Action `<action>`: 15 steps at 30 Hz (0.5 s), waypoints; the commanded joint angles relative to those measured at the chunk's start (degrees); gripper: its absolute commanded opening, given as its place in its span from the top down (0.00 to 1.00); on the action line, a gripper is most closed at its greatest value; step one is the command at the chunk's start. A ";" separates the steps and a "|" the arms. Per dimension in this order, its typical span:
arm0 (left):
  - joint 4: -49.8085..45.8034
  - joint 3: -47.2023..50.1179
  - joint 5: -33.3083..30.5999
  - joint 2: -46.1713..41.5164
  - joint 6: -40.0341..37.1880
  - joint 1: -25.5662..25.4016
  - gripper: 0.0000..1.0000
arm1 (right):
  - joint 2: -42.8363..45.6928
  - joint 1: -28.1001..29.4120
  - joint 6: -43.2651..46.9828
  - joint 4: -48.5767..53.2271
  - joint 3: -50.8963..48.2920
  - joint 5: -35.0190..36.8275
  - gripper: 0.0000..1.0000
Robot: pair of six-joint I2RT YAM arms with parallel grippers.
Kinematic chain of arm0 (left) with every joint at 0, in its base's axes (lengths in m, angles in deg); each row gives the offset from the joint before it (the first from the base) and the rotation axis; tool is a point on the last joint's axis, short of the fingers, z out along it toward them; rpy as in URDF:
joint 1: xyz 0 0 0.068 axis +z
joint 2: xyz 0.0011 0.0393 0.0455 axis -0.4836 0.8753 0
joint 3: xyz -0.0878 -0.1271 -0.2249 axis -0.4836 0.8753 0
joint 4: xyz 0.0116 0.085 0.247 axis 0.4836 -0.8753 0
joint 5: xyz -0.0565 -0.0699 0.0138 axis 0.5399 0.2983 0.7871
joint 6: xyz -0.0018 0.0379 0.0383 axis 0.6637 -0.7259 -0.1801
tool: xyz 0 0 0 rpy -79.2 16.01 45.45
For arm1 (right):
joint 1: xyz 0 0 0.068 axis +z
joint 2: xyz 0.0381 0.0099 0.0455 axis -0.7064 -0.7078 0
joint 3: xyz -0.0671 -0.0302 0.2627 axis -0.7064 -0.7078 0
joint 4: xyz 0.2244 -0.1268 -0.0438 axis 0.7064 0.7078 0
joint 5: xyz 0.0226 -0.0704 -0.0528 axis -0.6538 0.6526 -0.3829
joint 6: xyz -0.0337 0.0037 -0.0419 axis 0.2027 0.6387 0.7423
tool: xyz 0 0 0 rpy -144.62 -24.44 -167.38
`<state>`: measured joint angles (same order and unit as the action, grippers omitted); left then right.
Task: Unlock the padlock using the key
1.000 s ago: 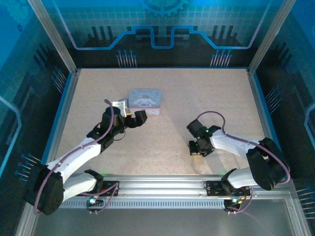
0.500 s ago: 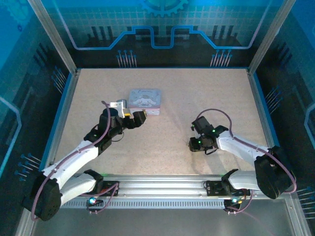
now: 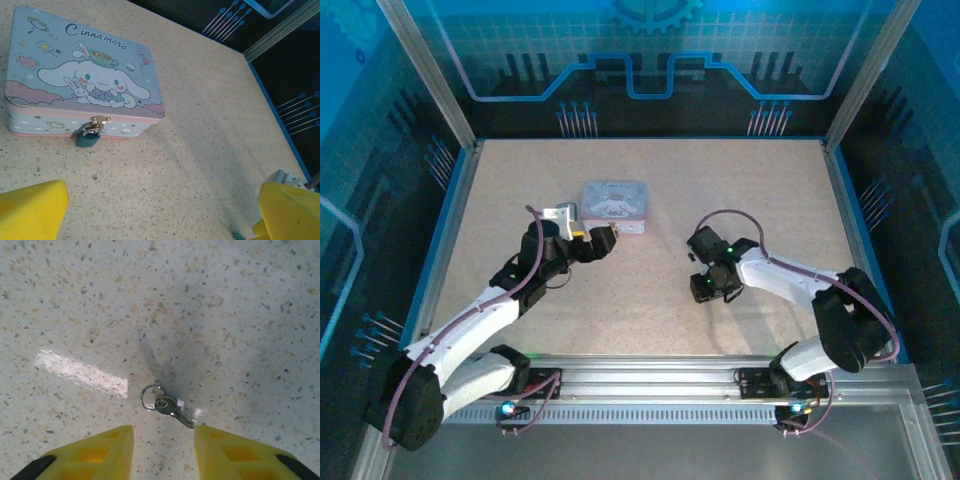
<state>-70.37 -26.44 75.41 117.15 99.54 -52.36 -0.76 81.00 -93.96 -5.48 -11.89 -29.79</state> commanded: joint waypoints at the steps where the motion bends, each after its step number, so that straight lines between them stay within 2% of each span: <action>1: -1.12 0.87 -0.17 -1.23 0.17 -0.29 0.01 | -2.48 1.53 1.55 3.27 3.02 1.50 0.62; 15: -1.76 0.63 -0.72 -1.25 -0.57 -0.29 0.01 | -6.34 3.06 1.04 3.62 5.21 0.28 0.62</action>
<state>-71.20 -26.42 75.39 116.85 99.52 -52.36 -5.66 83.16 -93.24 -3.65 -8.28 -29.11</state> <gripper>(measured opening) 0.988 0.379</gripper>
